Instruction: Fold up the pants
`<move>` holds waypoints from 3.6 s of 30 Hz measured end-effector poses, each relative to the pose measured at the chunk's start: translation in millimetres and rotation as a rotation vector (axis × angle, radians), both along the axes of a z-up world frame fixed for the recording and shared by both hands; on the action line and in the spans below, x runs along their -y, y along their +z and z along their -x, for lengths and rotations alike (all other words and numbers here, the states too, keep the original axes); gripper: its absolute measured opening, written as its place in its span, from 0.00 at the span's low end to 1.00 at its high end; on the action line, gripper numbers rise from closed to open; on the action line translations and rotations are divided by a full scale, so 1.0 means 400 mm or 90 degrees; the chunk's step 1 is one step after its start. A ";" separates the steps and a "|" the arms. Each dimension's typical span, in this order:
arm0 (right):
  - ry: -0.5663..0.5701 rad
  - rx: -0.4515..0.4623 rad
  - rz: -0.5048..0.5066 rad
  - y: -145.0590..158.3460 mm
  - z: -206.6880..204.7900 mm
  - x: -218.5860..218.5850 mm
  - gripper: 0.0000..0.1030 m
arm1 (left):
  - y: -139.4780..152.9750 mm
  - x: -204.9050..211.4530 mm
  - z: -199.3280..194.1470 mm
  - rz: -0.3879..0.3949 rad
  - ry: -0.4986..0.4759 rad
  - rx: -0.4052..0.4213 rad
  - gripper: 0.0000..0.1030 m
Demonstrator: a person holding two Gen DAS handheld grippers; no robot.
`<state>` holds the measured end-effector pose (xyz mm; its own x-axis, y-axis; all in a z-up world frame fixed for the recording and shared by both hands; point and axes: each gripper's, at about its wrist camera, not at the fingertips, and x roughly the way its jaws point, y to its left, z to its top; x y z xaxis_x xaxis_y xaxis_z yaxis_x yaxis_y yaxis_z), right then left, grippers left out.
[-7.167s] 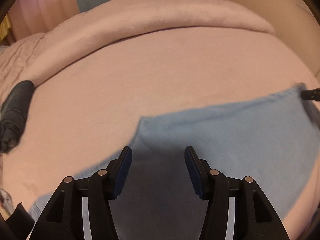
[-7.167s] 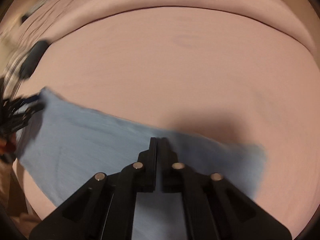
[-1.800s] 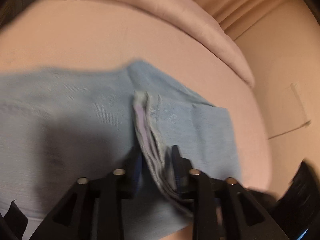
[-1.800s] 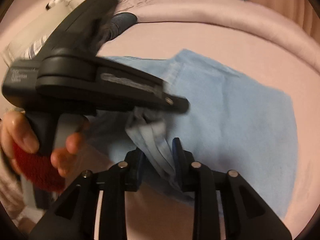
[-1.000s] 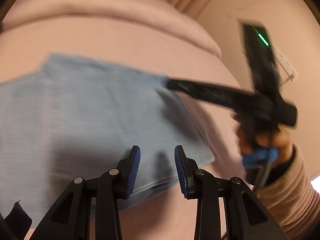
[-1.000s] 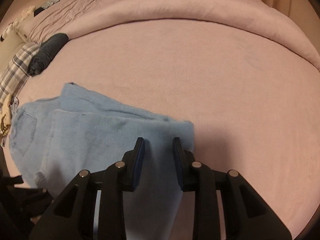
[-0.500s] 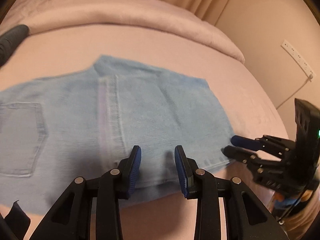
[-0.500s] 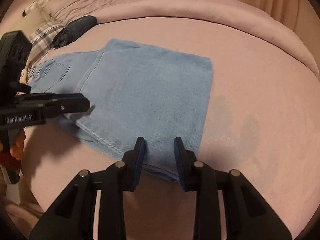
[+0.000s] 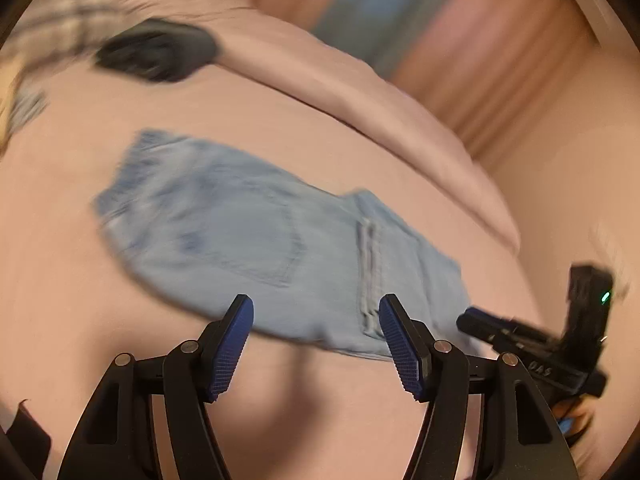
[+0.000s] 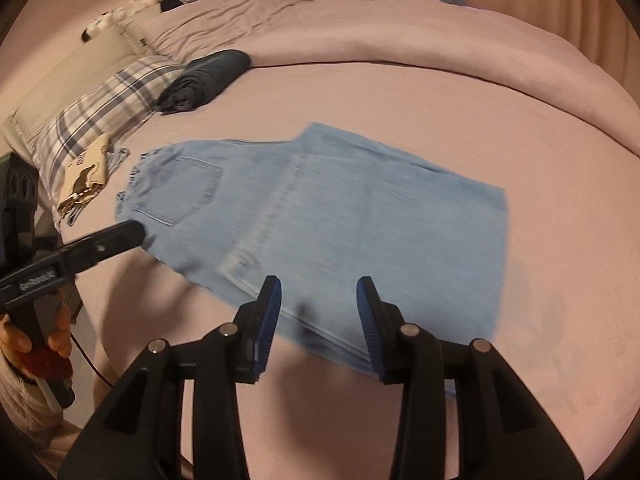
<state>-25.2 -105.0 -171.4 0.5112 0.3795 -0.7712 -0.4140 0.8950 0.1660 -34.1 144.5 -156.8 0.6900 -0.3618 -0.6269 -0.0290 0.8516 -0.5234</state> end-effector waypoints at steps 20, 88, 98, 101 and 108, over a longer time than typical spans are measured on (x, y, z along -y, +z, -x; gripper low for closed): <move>0.050 -0.019 0.000 -0.004 -0.004 -0.119 0.38 | -0.153 -0.174 -0.129 0.176 0.107 -0.067 0.67; 0.177 -0.122 0.043 -0.112 -0.098 -0.311 0.30 | 0.073 0.031 -0.154 -0.178 0.019 0.038 0.16; 0.158 -0.154 0.014 -0.154 -0.040 -0.240 0.28 | 0.088 0.089 -0.154 -0.214 -0.010 0.054 0.16; 0.155 -0.155 -0.014 -0.127 -0.033 -0.218 0.30 | 0.101 0.104 -0.149 -0.226 -0.023 0.065 0.16; 0.009 -0.109 -0.072 -0.064 -0.101 -0.060 0.31 | 0.112 0.161 -0.150 -0.253 -0.060 0.082 0.16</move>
<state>15.3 -80.8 -196.9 0.3702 0.4746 -0.7985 -0.3840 0.8610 0.3336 25.9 80.0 -112.2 0.7474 -0.1743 -0.6411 0.1029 0.9837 -0.1475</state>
